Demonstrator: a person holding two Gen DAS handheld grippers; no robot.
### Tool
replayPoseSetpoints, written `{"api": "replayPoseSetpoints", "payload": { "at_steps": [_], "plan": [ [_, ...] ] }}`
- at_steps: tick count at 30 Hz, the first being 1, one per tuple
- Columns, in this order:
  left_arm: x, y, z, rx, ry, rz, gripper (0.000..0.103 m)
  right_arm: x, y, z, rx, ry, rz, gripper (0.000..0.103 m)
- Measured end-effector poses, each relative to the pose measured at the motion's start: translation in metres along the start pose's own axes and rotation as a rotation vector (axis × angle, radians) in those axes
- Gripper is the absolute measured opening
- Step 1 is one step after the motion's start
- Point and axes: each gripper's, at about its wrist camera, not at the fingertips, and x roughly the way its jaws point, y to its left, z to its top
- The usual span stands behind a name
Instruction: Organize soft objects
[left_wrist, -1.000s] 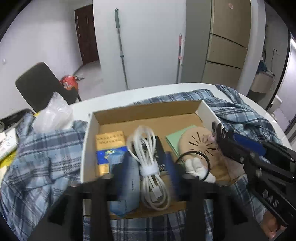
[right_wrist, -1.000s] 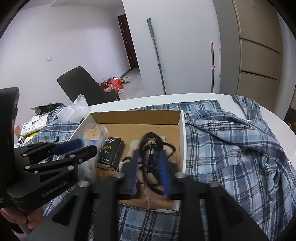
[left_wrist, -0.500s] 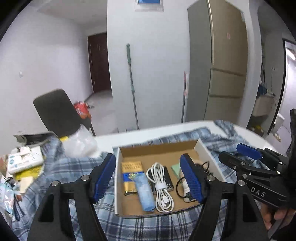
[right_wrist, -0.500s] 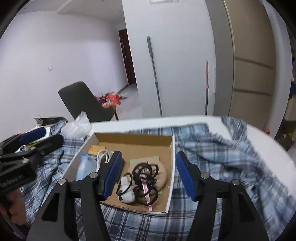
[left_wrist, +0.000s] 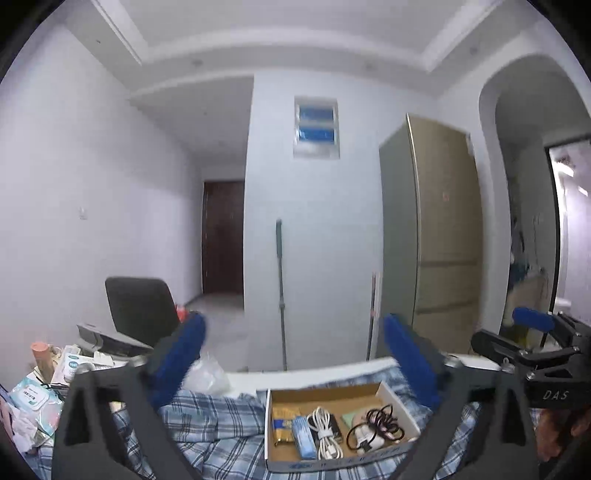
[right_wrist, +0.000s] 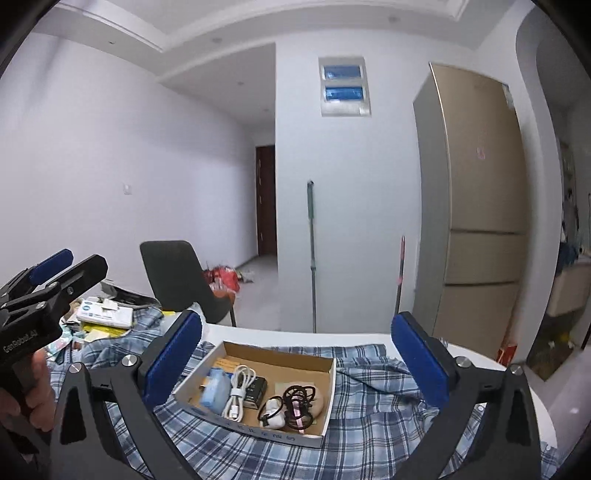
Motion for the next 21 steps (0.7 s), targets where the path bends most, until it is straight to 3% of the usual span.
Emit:
{"api": "replayPoseSetpoints", "payload": {
  "at_steps": [3, 10, 21],
  "plan": [
    [-0.021, 0.000, -0.004, 0.012, -0.056, 0.024, 0.103, -0.016, 0.006, -0.004, 0.001, -0.034, 0.018, 0.103],
    [-0.049, -0.002, -0.025, 0.061, -0.081, -0.016, 0.103, -0.029, 0.008, -0.026, 0.005, -0.073, 0.025, 0.103],
    [-0.042, 0.008, -0.075, 0.026, -0.017, -0.066, 0.103, -0.028, -0.003, -0.068, 0.030, -0.111, -0.004, 0.103]
  ]
}}
